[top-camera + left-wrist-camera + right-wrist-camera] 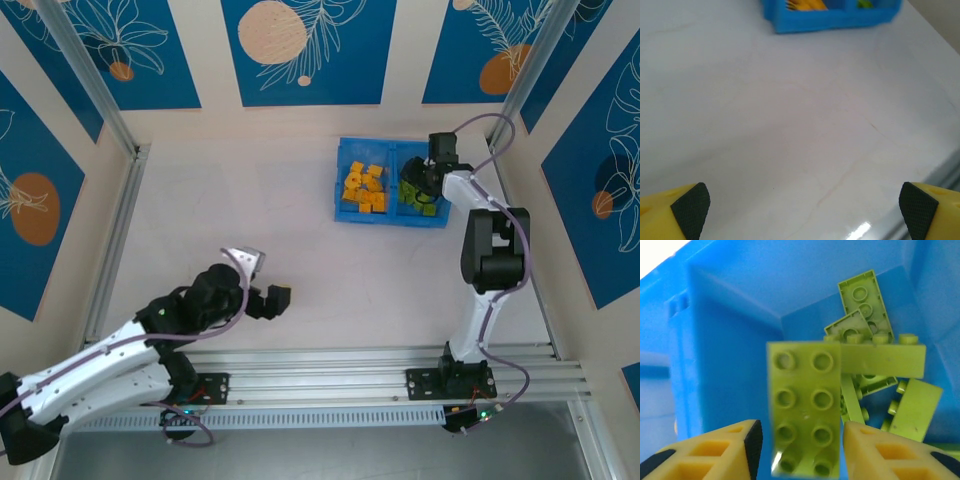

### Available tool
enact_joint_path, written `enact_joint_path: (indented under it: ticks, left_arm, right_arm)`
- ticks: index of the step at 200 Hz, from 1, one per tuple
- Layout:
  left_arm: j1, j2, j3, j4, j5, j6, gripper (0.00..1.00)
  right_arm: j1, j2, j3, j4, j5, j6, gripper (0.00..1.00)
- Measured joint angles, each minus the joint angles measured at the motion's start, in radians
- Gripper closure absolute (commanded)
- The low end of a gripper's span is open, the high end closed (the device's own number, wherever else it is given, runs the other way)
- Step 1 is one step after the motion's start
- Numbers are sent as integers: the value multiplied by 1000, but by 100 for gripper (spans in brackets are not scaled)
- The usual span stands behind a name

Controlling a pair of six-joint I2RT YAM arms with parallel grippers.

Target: Sort the legos into containers by color

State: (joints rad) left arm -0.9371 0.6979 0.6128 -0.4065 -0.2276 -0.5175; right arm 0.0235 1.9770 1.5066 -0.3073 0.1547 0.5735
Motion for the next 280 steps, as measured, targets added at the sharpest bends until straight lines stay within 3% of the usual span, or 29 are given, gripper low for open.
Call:
enact_joint_path:
  ticks: [38, 60, 113, 143, 163, 175, 206, 228, 263, 280]
  left_arm:
    - [0, -230, -139, 0, -162, -30, 0]
    - [1, -249, -180, 13, -240, 16, 0]
    - [58, -137, -203, 204, -391, 325, 0]
    - [159, -17, -229, 394, -388, 537, 0]
    - [249, 89, -231, 494, -380, 612, 0]
    - [306, 137, -245, 558, -372, 637, 0]
    - [478, 260, -294, 735, -315, 650, 0]
    - [579, 386, -305, 855, -244, 648, 0]
    - [689, 616, -304, 1060, -129, 641, 0]
    - [731, 705, -299, 1129, -71, 639, 0]
  right_arm:
    - [2, -24, -7, -39, 3, 3, 41]
    - [6, -157, -121, -19, -7, 3, 39]
    - [58, -692, -522, 49, 53, -50, 26]
    - [88, -936, -749, 117, 160, -127, 16]
    - [89, -1047, -921, 198, 246, -175, 0]
    - [89, -1082, -1025, 275, 291, -213, 1]
    - [72, -1010, -1241, 521, 328, -308, 1]
    - [52, -869, -1251, 654, 323, -348, 1]
    - [-2, -606, -1254, 1059, 246, -365, 1]
    - [-17, -519, -1238, 1111, 186, -378, 1]
